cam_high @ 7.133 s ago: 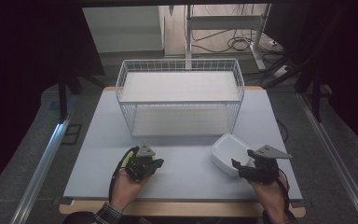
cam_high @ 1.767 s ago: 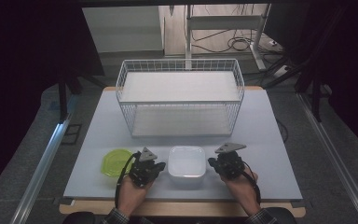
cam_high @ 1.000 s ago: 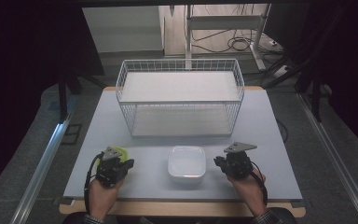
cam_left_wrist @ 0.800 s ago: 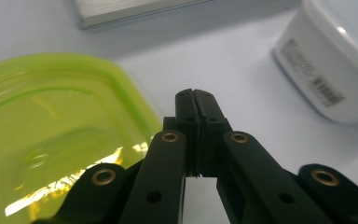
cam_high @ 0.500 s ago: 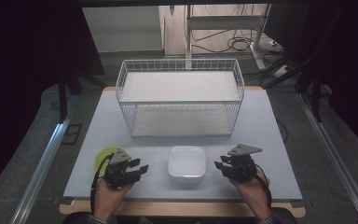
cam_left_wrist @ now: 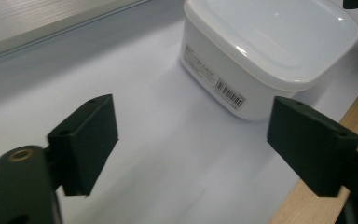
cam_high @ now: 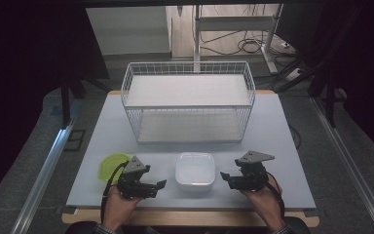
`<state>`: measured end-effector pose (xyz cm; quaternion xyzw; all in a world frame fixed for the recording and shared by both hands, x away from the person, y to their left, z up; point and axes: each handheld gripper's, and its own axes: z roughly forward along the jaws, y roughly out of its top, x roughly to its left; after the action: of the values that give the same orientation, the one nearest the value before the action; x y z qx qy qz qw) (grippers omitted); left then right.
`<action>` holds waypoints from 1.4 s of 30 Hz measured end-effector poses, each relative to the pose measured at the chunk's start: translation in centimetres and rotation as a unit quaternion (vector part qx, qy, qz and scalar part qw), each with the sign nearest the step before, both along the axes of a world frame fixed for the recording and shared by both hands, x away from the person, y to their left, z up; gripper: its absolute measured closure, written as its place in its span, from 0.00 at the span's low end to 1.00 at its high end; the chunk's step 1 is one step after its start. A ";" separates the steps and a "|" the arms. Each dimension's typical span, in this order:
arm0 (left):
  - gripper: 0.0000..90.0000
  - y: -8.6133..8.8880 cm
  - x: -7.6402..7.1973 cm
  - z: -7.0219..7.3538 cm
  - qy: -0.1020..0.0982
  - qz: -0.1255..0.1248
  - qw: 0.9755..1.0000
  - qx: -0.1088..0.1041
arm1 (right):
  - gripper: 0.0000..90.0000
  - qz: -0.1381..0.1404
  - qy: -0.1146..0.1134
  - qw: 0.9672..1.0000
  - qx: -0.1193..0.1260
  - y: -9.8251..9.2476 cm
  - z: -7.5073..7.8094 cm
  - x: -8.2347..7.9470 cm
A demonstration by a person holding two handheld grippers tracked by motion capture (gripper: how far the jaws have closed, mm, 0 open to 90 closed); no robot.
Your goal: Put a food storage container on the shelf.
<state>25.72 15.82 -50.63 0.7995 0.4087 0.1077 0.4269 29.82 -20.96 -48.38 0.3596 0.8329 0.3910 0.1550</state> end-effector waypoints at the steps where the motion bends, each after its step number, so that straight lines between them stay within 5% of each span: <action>1: 0.13 -0.2 0.1 -0.1 0.000 -0.001 1.000 0.000 | 0.26 0.001 -0.001 1.000 0.002 0.0 0.0 0.0; 8: 0.07 -1.1 0.7 -0.3 -0.016 -0.033 0.999 -0.001 | 0.12 0.014 0.013 0.999 0.028 0.2 -0.2 0.2; 11: 0.07 -1.3 1.2 0.1 -0.002 -0.035 0.999 -0.015 | 0.07 0.021 0.011 0.999 0.036 0.5 -0.2 0.1; 17: 0.06 -2.7 2.2 0.9 0.002 -0.047 0.999 0.005 | 0.07 0.031 0.021 0.999 0.038 1.1 0.0 0.3; 22: 0.06 -3.4 3.0 0.9 0.016 -0.058 0.998 -0.006 | 0.04 0.046 0.031 0.997 0.045 1.7 0.1 0.5; 29: 0.08 -4.4 4.5 0.7 0.034 -0.067 0.997 -0.014 | 0.14 0.052 0.063 0.996 0.039 3.1 0.1 1.3; 31: 0.09 -4.6 5.3 0.4 0.050 -0.077 0.995 -0.033 | 0.17 0.060 0.080 0.994 0.049 3.4 0.1 2.1; 34: 0.09 -4.9 5.5 0.1 0.059 -0.082 0.994 -0.033 | 0.19 0.060 0.098 0.992 0.053 3.7 -0.1 2.5; 38: 0.16 -5.0 5.7 -0.3 0.086 -0.099 0.989 -0.066 | 0.27 0.062 0.145 0.984 0.079 3.7 -0.8 3.4; 42: 0.19 -5.0 5.4 0.0 0.096 -0.094 0.989 -0.060 | 0.33 0.068 0.167 0.980 0.086 3.5 -0.7 3.4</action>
<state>31.09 10.85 -50.60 0.8140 0.3768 -0.0348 0.4408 33.23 -17.44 -49.08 0.3743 0.8327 0.4055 -0.0452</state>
